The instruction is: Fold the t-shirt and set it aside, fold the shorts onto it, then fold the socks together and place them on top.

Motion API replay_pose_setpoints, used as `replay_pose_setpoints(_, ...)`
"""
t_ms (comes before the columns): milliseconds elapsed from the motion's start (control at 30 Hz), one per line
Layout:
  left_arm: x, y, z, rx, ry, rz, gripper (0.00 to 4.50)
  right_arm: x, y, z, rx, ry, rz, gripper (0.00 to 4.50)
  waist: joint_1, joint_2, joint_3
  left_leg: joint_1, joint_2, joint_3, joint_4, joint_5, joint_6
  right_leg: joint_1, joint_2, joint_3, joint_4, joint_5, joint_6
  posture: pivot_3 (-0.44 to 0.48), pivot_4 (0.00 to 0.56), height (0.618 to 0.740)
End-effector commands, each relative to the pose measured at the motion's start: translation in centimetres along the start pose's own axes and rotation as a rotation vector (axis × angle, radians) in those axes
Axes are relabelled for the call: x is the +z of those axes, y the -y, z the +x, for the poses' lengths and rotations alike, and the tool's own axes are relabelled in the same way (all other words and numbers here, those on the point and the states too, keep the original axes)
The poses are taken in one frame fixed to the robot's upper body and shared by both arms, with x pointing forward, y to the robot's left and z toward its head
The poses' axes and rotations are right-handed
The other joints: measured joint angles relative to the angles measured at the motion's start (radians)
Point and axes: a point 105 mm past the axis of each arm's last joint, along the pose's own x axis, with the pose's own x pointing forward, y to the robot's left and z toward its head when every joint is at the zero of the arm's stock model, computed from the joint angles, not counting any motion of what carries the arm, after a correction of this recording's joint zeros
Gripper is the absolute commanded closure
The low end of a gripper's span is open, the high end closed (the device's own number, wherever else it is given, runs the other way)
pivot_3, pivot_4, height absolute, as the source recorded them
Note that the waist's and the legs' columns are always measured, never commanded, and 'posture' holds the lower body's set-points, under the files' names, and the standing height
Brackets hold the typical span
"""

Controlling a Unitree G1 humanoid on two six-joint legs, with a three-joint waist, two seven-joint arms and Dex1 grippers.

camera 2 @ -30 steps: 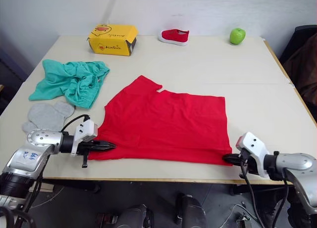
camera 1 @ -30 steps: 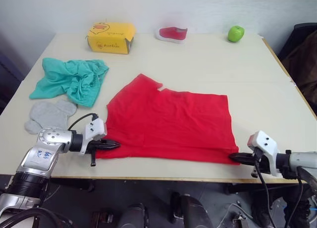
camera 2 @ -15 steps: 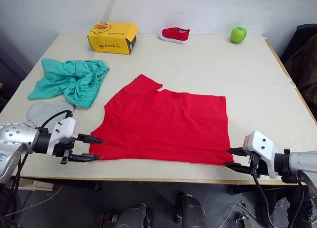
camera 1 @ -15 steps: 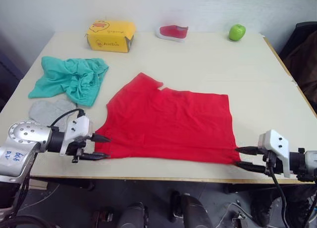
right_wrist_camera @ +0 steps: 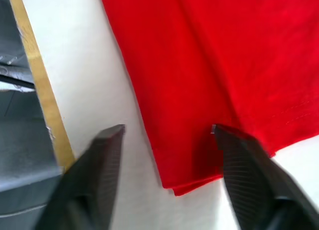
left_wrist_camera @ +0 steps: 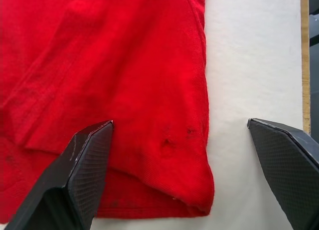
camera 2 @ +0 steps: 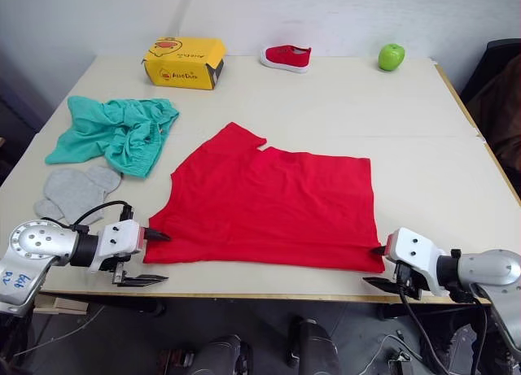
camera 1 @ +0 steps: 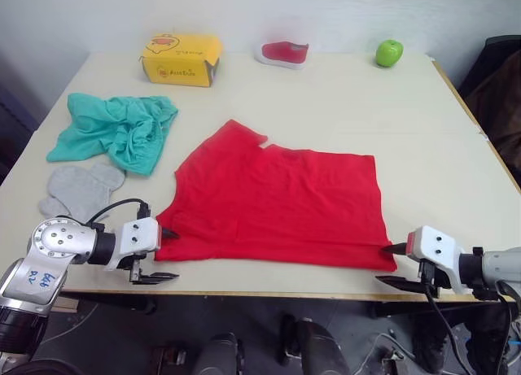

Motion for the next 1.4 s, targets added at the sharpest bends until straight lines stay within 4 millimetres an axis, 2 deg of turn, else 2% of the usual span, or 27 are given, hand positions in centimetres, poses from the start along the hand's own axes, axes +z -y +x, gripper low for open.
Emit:
replay_pose_setpoints(33, -1.4, -0.4, 0.8, 0.025, -0.022, -0.003, 0.90, -0.5, 0.9, 0.2, -0.035, -0.025, -0.055, 3.23, 0.002, 0.002, -0.001, 0.001, 0.000, 0.000, 0.000, 0.000, 0.000, 0.000, 0.000, 0.000, 0.000, 0.000, 0.000, 0.000, 0.150, 0.740)
replay_pose_setpoints(167, -1.0, -0.3, 0.9, 0.016, 0.004, -0.006, 2.05, -0.4, 0.6, 0.0, -0.010, -0.017, -0.074, 4.50, 0.002, 0.002, -0.001, 0.002, 0.000, 0.000, 0.000, 0.000, 0.000, 0.001, -0.001, 0.000, 0.001, 0.000, 0.000, 0.000, 0.150, 0.740)
replay_pose_setpoints(267, -0.1, 0.4, 0.6, -0.027, 0.043, -0.028, 2.90, 0.1, 0.3, -0.6, 0.017, 0.006, -0.081, 4.50, 0.002, 0.002, -0.001, 0.002, 0.000, 0.000, 0.000, 0.000, 0.000, 0.001, -0.001, 0.000, 0.001, 0.000, 0.000, 0.000, 0.150, 0.740)
replay_pose_setpoints(433, 0.9, 2.7, -0.7, -0.140, 0.060, -0.084, 4.48, 0.3, -0.7, -1.9, 0.085, 0.009, -0.085, 4.50, -0.001, 0.002, -0.001, 0.000, 0.000, 0.000, 0.000, 0.000, 0.001, 0.000, 0.000, 0.000, 0.003, 0.000, 0.000, 0.000, 0.150, 0.740)
replay_pose_setpoints(633, 0.5, 3.8, -1.3, -0.143, 0.030, -0.104, 4.48, -0.6, -2.1, -2.7, 0.135, -0.025, -0.068, 4.50, -0.001, 0.001, 0.000, 0.000, 0.001, 0.000, -0.001, 0.000, 0.001, 0.000, 0.000, 0.000, -0.001, 0.000, 0.000, 0.000, 0.150, 0.740)
replay_pose_setpoints(1067, 0.1, 4.8, -0.9, -0.150, 0.018, -0.157, 4.48, -1.1, -1.9, -2.3, 0.093, -0.029, -0.047, 4.50, -0.001, 0.001, 0.001, 0.000, 0.001, 0.000, -0.001, -0.001, 0.001, 0.000, 0.000, 0.000, -0.001, 0.000, 0.000, 0.000, 0.150, 0.740)
replay_pose_setpoints(1133, 0.1, 4.7, -1.0, -0.138, 0.020, -0.173, 4.50, -1.1, -2.0, -2.4, 0.101, -0.028, -0.038, 4.04, -0.001, 0.001, 0.001, 0.000, 0.001, 0.000, -0.001, -0.001, 0.001, 0.000, 0.000, 0.000, -0.001, 0.000, 0.000, 0.000, 0.150, 0.740)
replay_pose_setpoints(1233, 0.1, 4.6, -1.3, -0.140, 0.023, -0.202, 3.79, -0.7, -2.2, -2.7, 0.117, -0.014, -0.014, 3.19, -0.001, 0.001, 0.001, 0.000, 0.001, 0.000, -0.001, -0.001, 0.001, 0.000, 0.000, 0.000, -0.001, 0.000, 0.000, 0.000, 0.150, 0.740)
replay_pose_setpoints(1400, 0.5, 4.9, -2.4, -0.199, 0.029, -0.247, 2.22, 1.3, -2.6, -3.7, 0.179, 0.052, 0.055, 1.39, -0.002, 0.001, 0.001, 0.000, 0.001, 0.000, -0.001, -0.001, 0.001, 0.000, 0.000, 0.000, -0.001, 0.000, 0.000, 0.000, 0.150, 0.740)
